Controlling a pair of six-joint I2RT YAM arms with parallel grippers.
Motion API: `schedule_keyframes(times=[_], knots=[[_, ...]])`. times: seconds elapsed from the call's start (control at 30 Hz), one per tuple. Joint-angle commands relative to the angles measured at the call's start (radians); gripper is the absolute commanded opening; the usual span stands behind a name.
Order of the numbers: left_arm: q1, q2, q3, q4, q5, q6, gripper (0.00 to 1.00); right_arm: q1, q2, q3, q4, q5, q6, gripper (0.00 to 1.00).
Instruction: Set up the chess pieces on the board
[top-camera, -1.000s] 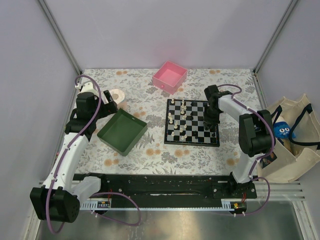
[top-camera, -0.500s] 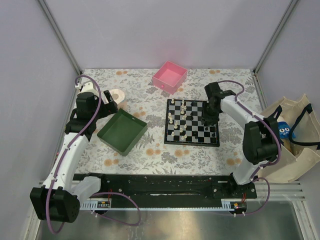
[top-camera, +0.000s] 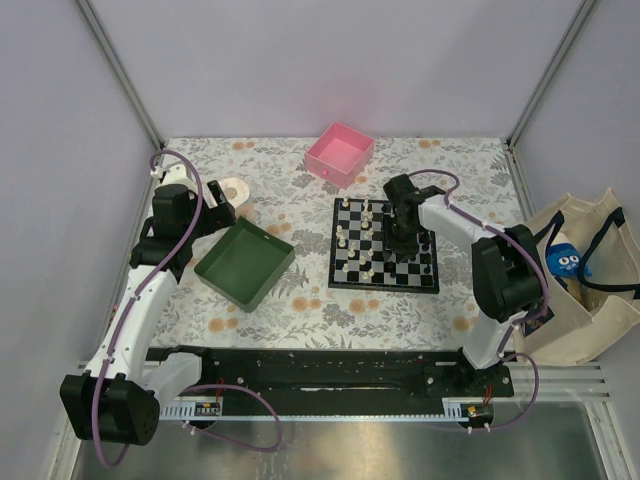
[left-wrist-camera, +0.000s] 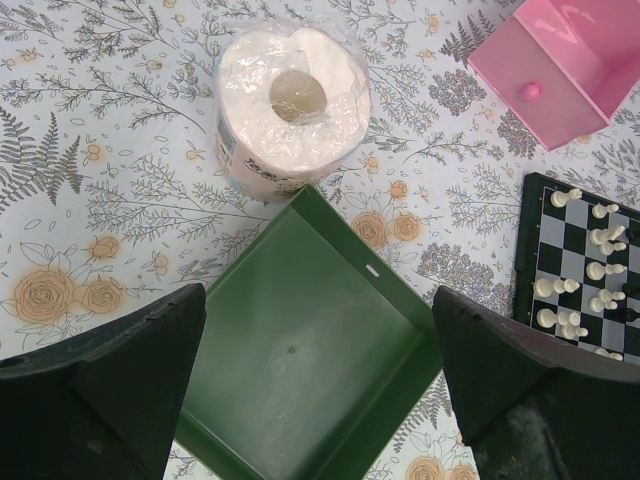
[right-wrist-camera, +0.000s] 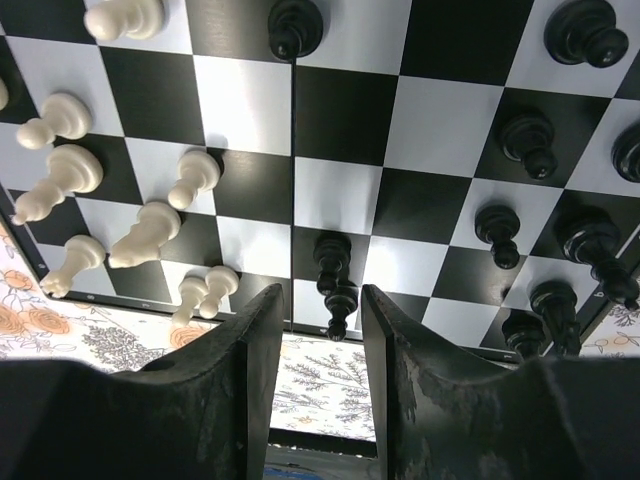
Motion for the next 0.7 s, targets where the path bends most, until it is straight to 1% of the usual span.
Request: schedule_keyframes(times=[0.0,0.1,0.27,0.4,0.53,0.6,0.67], knots=[[0.004,-0.018,0.004,0.045,0.017,-0.004,0.99,0.005,0.029,0.038,0.0,-0.002,0.01,0.45],[0.004,-0.015,0.006,0.045,0.017,-0.004,0.99,0.008,0.037,0.035,0.006,-0.006,0.01,0.44],[0.004,-0.013,0.006,0.047,0.018,-0.004,0.99,0.008,0.048,0.039,0.006,-0.009,0.007,0.37],[0.004,-0.013,0.004,0.045,0.018,-0.004,0.99,0.008,0.061,0.041,0.007,-0.011,0.002,0.34],[0.004,-0.01,0.006,0.045,0.018,-0.004,0.99,0.006,0.069,0.045,0.007,-0.011,-0.001,0.25],[0.004,-0.009,0.007,0.045,0.018,-0.004,0.99,0.008,0.063,0.047,0.006,-0.009,-0.002,0.18],[0.004,-0.007,0.006,0.045,0.018,-0.006,0.99,0.009,0.048,0.047,0.006,0.003,-0.001,0.17]])
